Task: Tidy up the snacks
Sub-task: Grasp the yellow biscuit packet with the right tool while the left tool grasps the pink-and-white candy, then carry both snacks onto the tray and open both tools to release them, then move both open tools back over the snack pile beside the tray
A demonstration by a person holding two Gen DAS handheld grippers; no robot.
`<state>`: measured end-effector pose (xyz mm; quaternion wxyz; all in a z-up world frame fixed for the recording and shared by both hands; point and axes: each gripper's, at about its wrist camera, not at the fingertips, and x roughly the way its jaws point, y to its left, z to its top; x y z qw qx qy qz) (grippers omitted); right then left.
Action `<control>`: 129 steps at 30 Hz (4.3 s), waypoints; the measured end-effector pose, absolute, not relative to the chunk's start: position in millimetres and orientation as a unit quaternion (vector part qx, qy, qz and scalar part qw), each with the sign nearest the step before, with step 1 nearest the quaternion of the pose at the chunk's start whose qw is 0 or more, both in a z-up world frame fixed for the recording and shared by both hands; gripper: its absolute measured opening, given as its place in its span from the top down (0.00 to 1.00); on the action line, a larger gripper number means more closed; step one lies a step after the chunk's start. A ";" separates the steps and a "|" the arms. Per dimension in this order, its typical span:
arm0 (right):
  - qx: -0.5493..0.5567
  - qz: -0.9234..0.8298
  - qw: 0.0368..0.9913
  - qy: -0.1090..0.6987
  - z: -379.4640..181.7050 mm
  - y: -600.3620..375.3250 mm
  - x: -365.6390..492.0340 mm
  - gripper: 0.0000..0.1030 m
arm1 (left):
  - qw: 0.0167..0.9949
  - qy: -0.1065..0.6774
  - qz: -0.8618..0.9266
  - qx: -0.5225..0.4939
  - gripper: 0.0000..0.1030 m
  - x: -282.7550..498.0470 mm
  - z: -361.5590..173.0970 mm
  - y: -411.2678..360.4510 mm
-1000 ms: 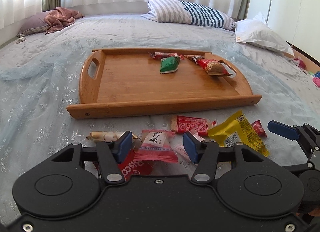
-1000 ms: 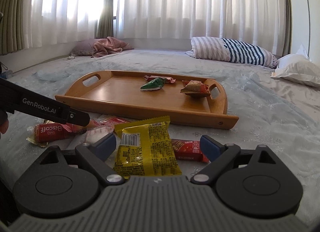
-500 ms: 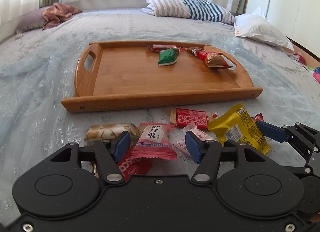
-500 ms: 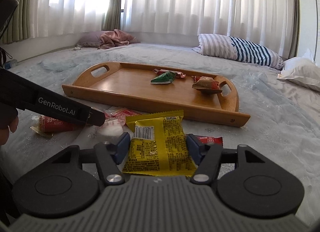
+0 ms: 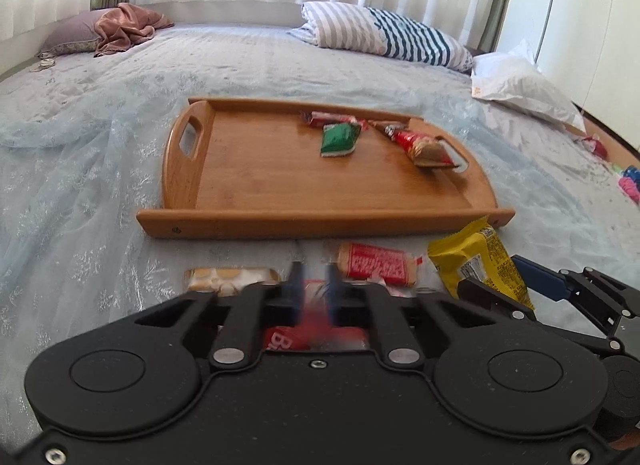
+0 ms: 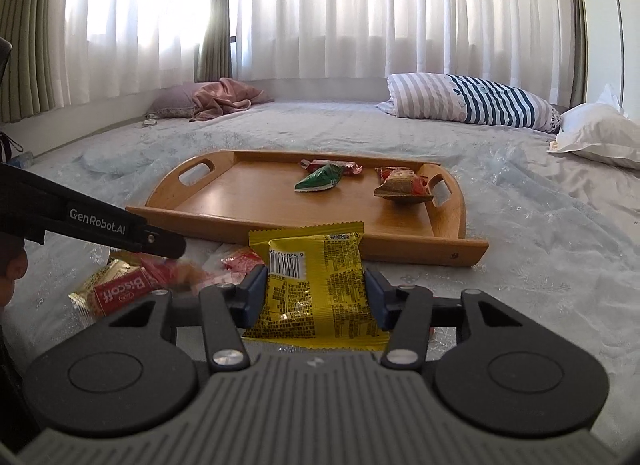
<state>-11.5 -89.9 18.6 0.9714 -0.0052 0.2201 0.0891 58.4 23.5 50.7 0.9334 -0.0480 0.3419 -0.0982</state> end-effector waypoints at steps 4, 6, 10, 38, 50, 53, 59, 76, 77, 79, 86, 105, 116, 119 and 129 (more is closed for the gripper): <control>0.007 0.081 0.973 0.216 31.1 -94.3 -6.7 0.46 | 0.936 0.335 -0.098 -0.049 0.90 65.4 57.6 22.9; 0.020 0.075 0.973 0.216 35.9 -98.4 -3.2 0.46 | 0.936 0.334 -0.098 -0.046 0.89 64.9 57.2 21.8; 0.033 0.062 0.974 0.214 39.1 -106.7 0.2 0.46 | 0.933 0.345 -0.100 -0.024 0.73 56.6 49.0 18.1; 0.131 0.037 0.945 0.298 53.3 -153.9 76.4 0.46 | 0.926 0.346 -0.122 -0.094 0.73 124.3 80.4 11.9; 0.134 0.021 0.926 0.353 29.7 -155.3 138.5 0.46 | 0.911 0.382 -0.110 -0.109 0.73 206.7 49.9 -25.3; 0.113 0.017 0.933 0.342 26.6 -150.5 139.3 0.46 | 0.908 0.388 -0.111 -0.112 0.73 215.5 39.7 -29.2; 0.094 0.018 0.937 0.335 24.2 -146.5 141.5 0.46 | 0.907 0.392 -0.107 -0.109 0.73 227.1 28.2 -33.6; 0.074 0.007 0.940 0.332 11.8 -144.6 147.2 0.45 | 0.912 0.382 -0.115 -0.101 0.71 231.8 18.3 -41.4; 0.075 0.008 0.940 0.332 11.0 -144.4 147.7 0.45 | 0.912 0.381 -0.114 -0.098 0.67 231.5 18.8 -42.3; 0.073 0.008 0.941 0.330 10.6 -143.9 147.3 0.42 | 0.914 0.379 -0.112 -0.095 0.60 230.0 20.0 -42.4; 0.070 0.013 0.947 0.312 16.0 -146.3 135.9 0.28 | 0.922 0.364 -0.110 -0.078 0.30 218.0 31.3 -39.6; 0.047 0.033 0.959 0.276 25.1 -144.9 65.8 0.10 | 0.932 0.334 -0.128 -0.057 0.09 111.9 52.6 -11.5; 0.041 0.055 0.961 0.267 9.1 -145.3 29.2 0.01 | 0.919 0.362 -0.147 -0.060 0.17 65.1 39.2 -6.1; 0.030 0.064 0.961 0.266 5.5 -141.7 23.4 0.00 | 0.910 0.376 -0.161 -0.064 0.31 61.2 36.1 -6.8; 0.008 0.097 0.955 0.279 -8.2 -131.5 23.1 0.00 | 0.903 0.396 -0.156 -0.062 0.33 65.7 21.5 -15.7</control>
